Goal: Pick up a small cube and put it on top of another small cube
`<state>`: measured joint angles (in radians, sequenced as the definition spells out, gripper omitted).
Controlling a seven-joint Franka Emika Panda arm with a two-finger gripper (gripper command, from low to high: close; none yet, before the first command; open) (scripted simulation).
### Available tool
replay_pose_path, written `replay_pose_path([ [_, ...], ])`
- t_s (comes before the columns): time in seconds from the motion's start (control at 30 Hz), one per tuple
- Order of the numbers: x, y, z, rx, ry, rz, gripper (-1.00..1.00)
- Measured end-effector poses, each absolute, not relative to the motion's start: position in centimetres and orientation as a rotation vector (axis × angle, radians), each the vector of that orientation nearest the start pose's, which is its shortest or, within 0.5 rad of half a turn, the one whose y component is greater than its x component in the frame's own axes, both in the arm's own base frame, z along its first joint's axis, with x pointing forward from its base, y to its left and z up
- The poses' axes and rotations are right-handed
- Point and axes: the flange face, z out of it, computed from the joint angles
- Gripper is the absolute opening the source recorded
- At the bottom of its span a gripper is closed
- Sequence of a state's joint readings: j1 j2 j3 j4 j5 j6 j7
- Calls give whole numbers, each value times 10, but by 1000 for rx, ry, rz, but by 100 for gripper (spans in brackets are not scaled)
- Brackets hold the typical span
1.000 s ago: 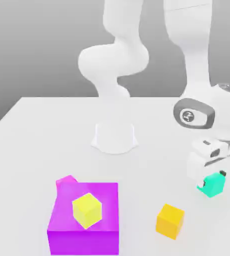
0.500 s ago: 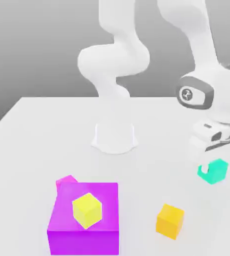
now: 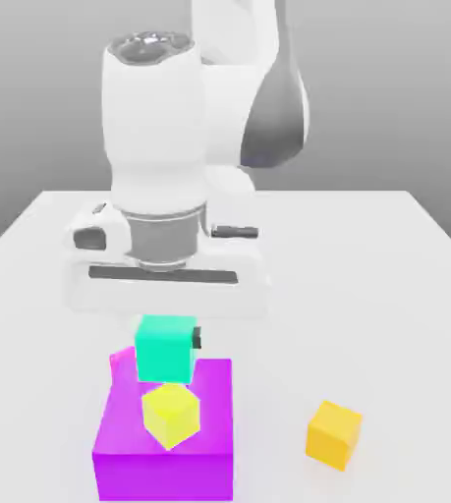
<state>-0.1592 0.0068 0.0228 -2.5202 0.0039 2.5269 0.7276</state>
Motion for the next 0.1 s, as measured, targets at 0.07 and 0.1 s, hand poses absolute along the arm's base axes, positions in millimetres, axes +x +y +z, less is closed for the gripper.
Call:
replay_pose_path([
  [0.07,457,-65,275,-2846,1324,1,100],
  [0.1,457,-65,275,-2845,1327,1,100],
])
